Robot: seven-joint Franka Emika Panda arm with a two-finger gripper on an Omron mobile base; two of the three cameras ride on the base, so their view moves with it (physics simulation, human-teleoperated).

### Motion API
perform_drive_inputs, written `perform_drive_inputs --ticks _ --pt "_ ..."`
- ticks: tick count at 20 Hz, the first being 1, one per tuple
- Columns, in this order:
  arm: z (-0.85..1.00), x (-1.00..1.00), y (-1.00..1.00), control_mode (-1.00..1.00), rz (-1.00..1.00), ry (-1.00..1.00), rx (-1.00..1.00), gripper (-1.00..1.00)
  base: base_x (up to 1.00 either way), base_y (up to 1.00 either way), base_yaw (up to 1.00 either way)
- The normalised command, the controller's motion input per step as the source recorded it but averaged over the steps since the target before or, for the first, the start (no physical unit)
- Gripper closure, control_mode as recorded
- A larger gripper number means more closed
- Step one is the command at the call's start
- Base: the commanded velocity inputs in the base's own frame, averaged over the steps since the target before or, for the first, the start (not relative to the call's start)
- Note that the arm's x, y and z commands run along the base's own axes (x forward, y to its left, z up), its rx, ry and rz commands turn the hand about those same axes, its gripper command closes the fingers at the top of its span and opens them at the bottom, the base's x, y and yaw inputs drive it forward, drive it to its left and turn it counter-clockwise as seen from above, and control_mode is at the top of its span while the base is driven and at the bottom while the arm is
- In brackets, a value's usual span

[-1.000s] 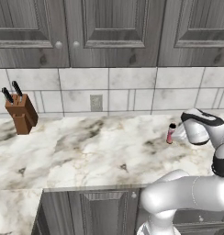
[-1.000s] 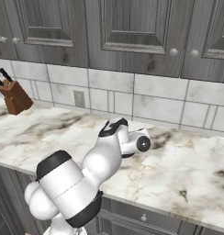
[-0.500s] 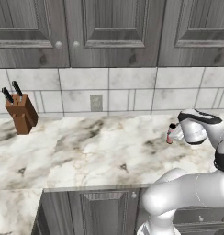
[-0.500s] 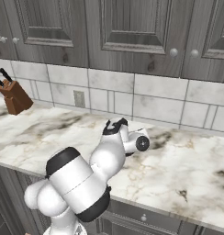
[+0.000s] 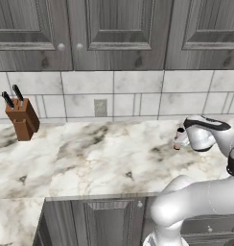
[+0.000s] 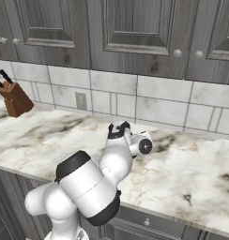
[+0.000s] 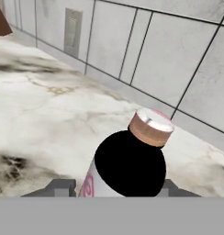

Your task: Move the drinks to the dining counter.

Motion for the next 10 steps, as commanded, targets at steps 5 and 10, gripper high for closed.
perform_drive_inputs --ticks 5,10 --pt "0.00 0.01 0.00 -1.00 0.00 0.00 0.00 1.00 0.00 0.00 0.00" --pt "0.36 -0.74 0.00 -1.00 0.05 -0.29 0.00 1.00 0.00 0.00 0.00"
